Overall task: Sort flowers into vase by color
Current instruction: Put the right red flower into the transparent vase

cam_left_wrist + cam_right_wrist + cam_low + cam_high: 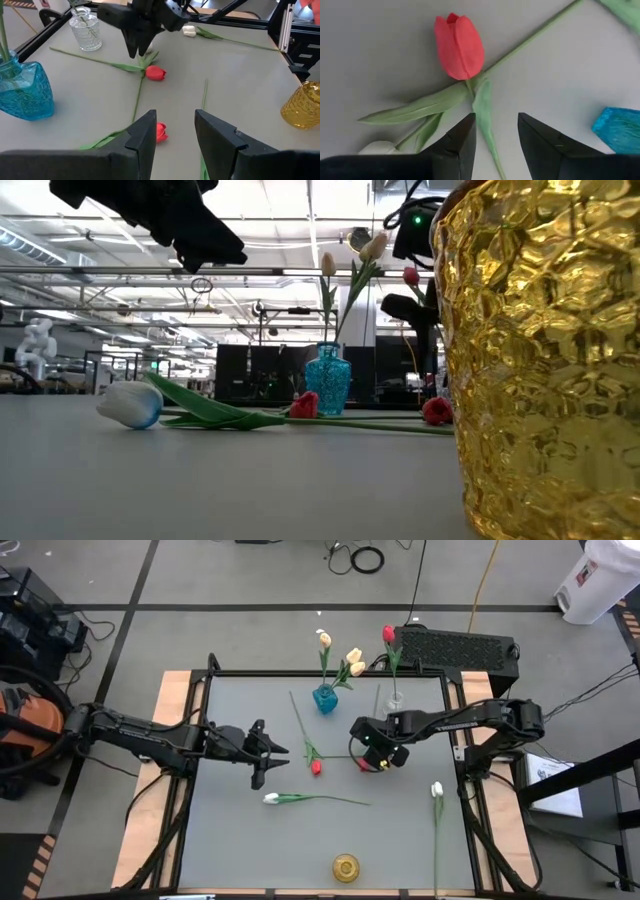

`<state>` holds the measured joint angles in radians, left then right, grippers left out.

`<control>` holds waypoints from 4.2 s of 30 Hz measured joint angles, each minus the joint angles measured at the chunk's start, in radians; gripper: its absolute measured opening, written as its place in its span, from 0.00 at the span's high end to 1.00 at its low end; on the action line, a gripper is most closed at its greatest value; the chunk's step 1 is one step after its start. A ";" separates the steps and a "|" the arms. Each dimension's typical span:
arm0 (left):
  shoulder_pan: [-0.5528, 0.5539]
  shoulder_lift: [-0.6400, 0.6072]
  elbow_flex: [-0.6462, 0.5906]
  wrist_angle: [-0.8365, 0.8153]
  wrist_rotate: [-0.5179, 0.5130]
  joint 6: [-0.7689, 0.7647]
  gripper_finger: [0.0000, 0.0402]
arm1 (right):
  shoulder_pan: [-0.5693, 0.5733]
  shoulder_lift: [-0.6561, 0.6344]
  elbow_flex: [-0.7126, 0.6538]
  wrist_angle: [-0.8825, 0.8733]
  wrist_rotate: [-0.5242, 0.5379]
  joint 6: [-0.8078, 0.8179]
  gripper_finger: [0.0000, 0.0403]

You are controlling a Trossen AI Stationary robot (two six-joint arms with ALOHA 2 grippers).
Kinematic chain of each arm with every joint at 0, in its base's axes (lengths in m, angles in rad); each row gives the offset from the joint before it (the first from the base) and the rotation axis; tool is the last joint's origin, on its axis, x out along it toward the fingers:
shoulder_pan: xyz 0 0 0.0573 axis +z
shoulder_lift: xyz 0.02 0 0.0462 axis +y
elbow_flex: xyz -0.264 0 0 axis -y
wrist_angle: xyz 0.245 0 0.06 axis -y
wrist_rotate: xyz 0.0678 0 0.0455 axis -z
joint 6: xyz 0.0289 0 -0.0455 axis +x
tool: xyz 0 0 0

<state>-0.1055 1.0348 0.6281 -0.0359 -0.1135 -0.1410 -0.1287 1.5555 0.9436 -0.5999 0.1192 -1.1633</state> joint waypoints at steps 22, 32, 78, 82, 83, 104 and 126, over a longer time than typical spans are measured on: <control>-0.002 0.000 0.000 0.002 0.000 -0.001 0.65 | -0.003 0.156 0.000 0.038 0.022 0.026 0.66; -0.002 0.000 0.000 0.001 0.000 -0.003 0.65 | -0.003 0.157 0.000 0.036 0.020 0.040 0.83; -0.002 0.000 0.000 0.004 -0.001 -0.009 0.65 | 0.199 -0.341 -0.002 0.426 0.142 0.490 1.00; -0.002 0.000 0.000 0.004 -0.011 -0.008 0.65 | 0.209 -0.455 -0.002 0.487 0.145 0.624 1.00; -0.002 0.000 0.000 0.004 -0.013 -0.008 0.65 | 0.209 -0.483 -0.002 0.493 0.155 0.658 1.00; -0.002 0.000 0.000 0.003 -0.023 -0.008 0.65 | 0.125 -0.777 -0.002 0.505 0.859 0.970 1.00; -0.002 0.000 0.000 0.001 -0.024 -0.003 0.65 | -0.062 -0.695 0.000 0.406 0.765 1.200 1.00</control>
<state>-0.1074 1.0348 0.6281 -0.0349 -0.1379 -0.1440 -0.1905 0.8605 0.9432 -0.1940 0.8837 0.0364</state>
